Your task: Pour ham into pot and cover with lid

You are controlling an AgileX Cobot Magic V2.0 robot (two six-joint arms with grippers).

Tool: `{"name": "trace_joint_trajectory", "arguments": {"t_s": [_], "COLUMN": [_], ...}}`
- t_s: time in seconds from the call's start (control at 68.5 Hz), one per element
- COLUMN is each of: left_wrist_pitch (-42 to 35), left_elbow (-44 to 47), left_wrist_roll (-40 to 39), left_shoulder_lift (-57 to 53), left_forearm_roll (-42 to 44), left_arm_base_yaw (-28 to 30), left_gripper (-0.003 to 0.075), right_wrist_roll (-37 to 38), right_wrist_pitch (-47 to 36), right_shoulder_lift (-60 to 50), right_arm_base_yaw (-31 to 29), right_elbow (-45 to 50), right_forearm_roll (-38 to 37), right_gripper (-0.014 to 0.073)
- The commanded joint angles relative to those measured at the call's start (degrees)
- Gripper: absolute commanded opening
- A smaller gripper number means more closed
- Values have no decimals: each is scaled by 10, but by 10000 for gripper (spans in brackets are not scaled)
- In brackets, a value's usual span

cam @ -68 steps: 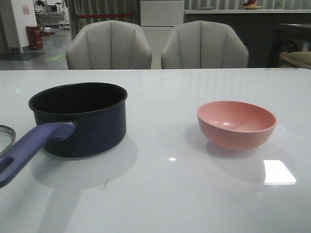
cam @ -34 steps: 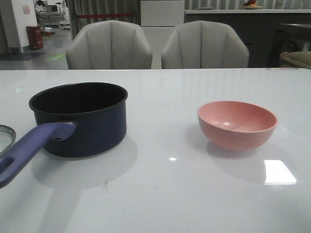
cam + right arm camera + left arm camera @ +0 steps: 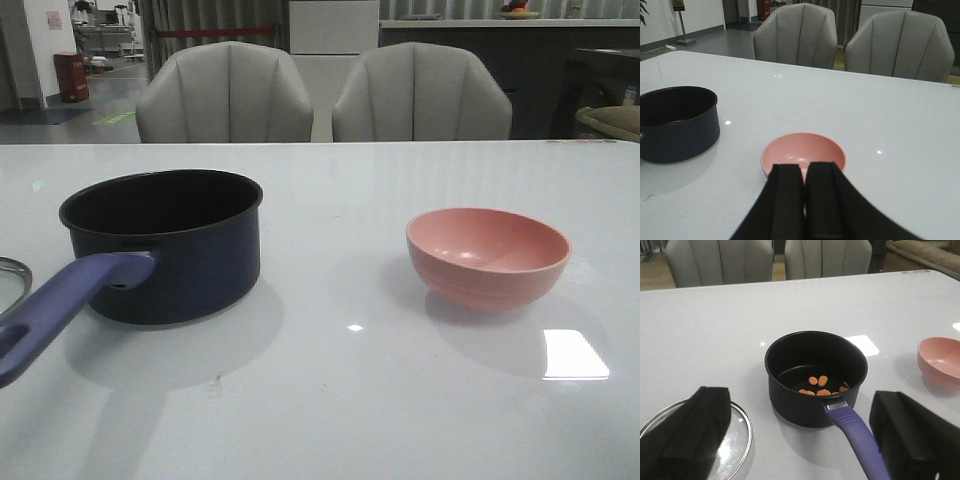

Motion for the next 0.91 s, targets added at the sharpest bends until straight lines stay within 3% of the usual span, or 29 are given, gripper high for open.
{"name": "trace_joint_trajectory", "arguments": {"t_s": [0.0,0.277,0.409,0.891], "left_wrist_pitch": [-45,-41,0,167], "left_elbow": [-54,-128,-168,-342], "left_wrist_roll": [-14,-14,-14,-14], "left_shoulder_lift": [79,265,347,593], "left_forearm_roll": [-1,-50,-43,23], "left_arm_base_yaw": [17,144,180,195], "left_gripper": [608,607,607,615], "right_wrist_roll": [-7,-7,-7,-7], "right_wrist_pitch": [-47,-47,-47,-47], "right_shoulder_lift": [4,4,4,4], "right_arm_base_yaw": [-1,-1,-1,-1], "right_elbow": [-16,-16,-16,-16], "right_forearm_roll": [2,2,2,2], "right_gripper": [157,157,157,157]}}
